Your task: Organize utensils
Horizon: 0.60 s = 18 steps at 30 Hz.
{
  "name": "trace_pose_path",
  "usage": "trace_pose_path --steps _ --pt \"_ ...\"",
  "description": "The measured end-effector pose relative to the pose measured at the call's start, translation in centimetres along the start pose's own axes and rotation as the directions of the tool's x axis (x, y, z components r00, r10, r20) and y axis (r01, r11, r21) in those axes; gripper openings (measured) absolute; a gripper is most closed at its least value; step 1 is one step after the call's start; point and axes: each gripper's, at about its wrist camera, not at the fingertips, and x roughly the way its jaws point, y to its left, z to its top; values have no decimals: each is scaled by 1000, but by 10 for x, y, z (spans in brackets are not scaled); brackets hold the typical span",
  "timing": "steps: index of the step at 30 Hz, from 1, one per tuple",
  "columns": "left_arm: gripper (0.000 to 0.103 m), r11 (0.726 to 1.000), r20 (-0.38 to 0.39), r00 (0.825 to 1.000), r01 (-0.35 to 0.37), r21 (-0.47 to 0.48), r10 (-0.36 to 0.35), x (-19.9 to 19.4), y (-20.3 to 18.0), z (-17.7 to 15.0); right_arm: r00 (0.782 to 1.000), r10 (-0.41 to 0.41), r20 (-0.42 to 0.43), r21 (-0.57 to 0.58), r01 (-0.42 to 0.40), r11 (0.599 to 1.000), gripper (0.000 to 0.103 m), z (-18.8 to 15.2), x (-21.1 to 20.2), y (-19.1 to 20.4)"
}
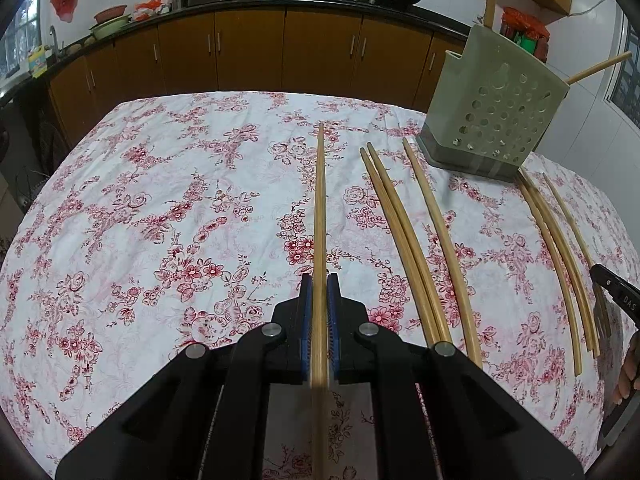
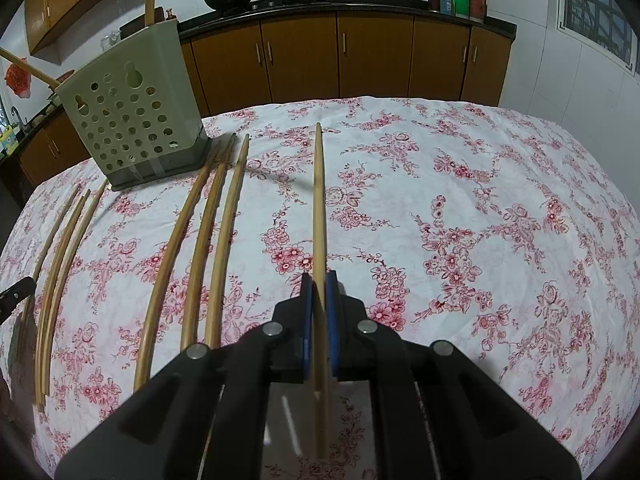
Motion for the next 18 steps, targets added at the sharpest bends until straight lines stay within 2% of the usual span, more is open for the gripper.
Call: trace_pose_path --steps 14,18 --pt "8 999 -5 1000 -12 36 12 -3 -3 -4 1000 16 -6 -1 -16 1000 8 -5 -7 -3" --pt "8 1000 9 1000 1 25 -1 -12 -1 1 999 23 48 18 -24 1000 8 1 -25 -7"
